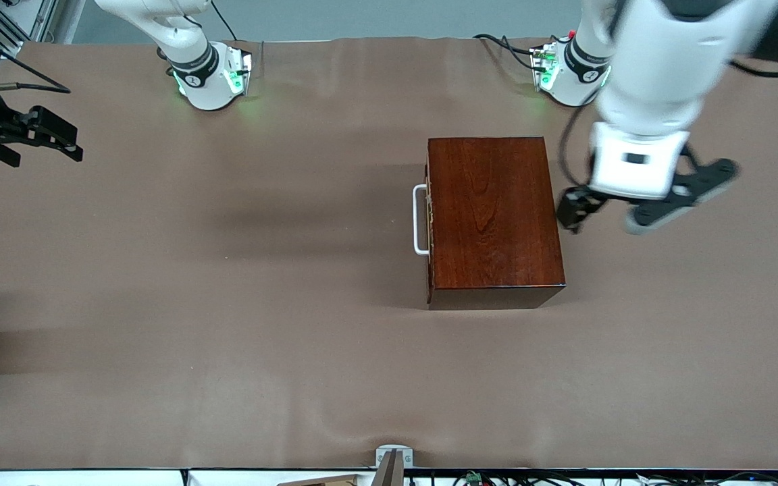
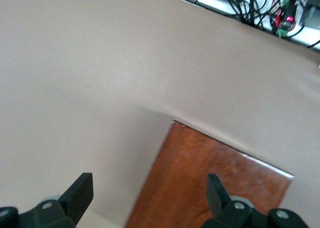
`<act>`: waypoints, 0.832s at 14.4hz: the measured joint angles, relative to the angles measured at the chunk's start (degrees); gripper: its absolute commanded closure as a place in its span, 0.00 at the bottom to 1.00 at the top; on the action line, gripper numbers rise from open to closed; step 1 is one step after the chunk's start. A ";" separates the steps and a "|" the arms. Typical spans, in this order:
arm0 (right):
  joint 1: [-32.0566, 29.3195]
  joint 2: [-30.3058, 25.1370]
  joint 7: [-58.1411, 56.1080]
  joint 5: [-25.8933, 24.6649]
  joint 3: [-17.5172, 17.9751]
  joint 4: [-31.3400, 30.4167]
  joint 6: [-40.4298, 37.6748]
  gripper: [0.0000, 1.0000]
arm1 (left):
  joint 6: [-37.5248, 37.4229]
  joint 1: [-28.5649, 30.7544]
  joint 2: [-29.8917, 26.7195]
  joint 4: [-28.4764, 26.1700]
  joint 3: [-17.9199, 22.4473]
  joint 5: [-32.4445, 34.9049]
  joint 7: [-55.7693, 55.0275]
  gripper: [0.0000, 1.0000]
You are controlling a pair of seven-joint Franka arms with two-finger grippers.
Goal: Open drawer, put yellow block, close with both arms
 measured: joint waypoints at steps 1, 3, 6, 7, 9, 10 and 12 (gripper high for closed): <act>0.00 0.00 0.00 0.00 0.00 0.00 0.00 0.00 | -0.38 2.37 -0.80 -0.68 -0.63 -1.17 4.12 0.00; 0.00 0.00 0.00 0.00 0.00 0.00 -0.01 0.00 | -0.77 9.36 -2.98 -3.39 -5.05 -2.18 11.46 0.00; 0.00 0.00 0.00 0.00 0.00 0.00 -0.03 0.00 | -0.85 16.09 -7.05 -8.23 -8.91 -2.50 19.33 0.00; 0.00 0.00 0.00 0.00 0.01 0.00 -0.03 0.00 | -0.86 17.52 -8.70 -10.03 -9.29 -2.95 22.14 0.00; 0.00 0.00 0.00 0.00 0.00 0.00 -0.03 0.00 | -0.86 21.01 -12.07 -13.51 -9.96 -5.44 27.60 0.00; 0.00 0.00 0.00 0.00 -0.01 0.00 -0.03 0.00 | -0.86 23.24 -13.76 -15.27 -10.56 -6.64 30.23 0.00; 0.00 0.00 0.00 0.00 -0.02 0.00 -0.03 0.00 | -0.86 27.12 -16.93 -18.74 -12.45 -7.81 32.97 0.00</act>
